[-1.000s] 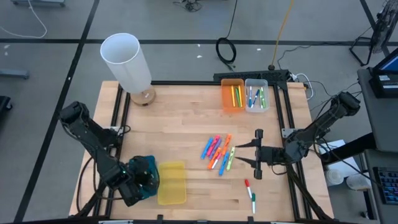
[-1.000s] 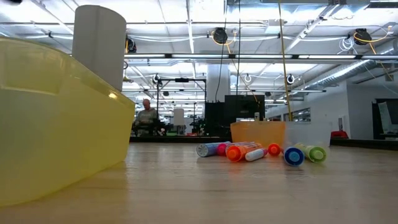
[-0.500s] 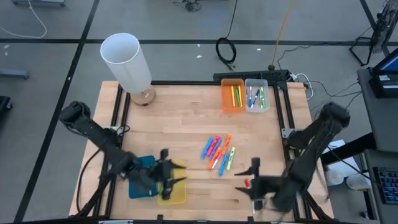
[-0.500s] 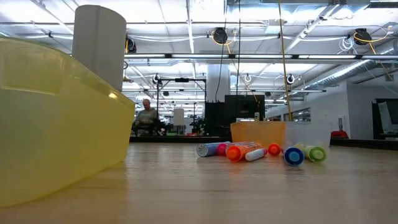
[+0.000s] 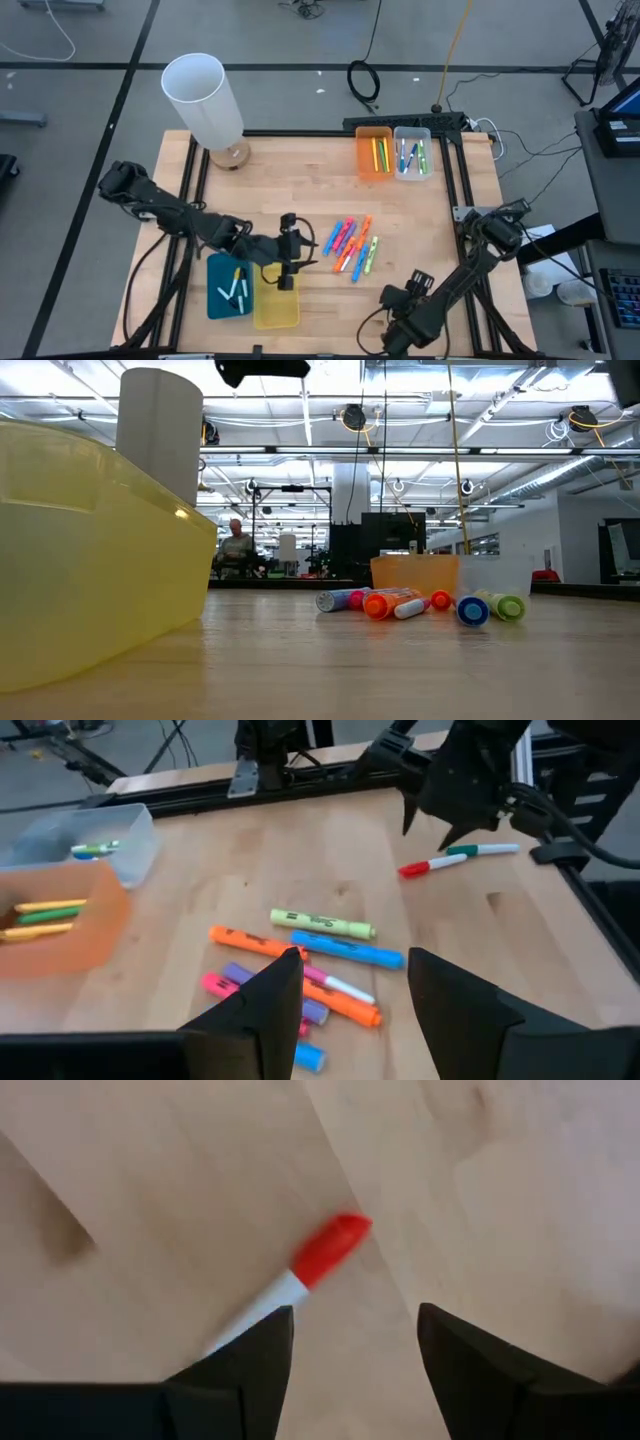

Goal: Pick & Place Markers
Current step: Put the white and red highlighter pen into the blue bin

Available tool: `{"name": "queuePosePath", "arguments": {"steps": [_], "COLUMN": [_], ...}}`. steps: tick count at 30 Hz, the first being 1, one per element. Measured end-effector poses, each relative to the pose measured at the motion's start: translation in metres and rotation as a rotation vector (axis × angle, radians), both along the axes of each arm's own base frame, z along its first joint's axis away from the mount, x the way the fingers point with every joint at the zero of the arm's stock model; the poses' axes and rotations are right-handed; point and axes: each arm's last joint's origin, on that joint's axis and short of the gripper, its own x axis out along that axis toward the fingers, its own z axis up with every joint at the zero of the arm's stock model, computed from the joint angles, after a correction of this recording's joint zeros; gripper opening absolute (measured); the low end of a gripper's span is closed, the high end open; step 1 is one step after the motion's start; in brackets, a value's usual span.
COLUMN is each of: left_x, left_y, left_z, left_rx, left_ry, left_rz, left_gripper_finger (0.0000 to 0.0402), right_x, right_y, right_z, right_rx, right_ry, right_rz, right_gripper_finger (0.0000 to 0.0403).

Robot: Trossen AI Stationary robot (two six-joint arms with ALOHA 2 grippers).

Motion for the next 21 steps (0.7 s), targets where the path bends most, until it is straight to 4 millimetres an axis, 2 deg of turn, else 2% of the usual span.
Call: {"name": "queuePosePath", "arguments": {"steps": [6,10,21], "left_x": [0.004,0.005,0.003], "left_y": [0.009,0.014,0.011], "left_z": [-0.001,-0.002,-0.003], "left_rx": [-0.002,0.003,-0.002], "left_ry": [0.019,0.033,0.044], "left_rz": [-0.043,-0.028,-0.035], "left_gripper_finger": [0.0186,0.0186,0.0186], "right_x": [0.008,0.007,-0.002], "right_y": [0.0,0.0,-0.006], "right_z": [0.006,0.005,-0.036], "right_rx": [0.073,0.083,0.167], "right_ry": [-0.092,-0.086,-0.09], "right_rz": [-0.087,-0.124,-0.15], "right_gripper_finger": [0.0201,0.0201,0.0201]}}
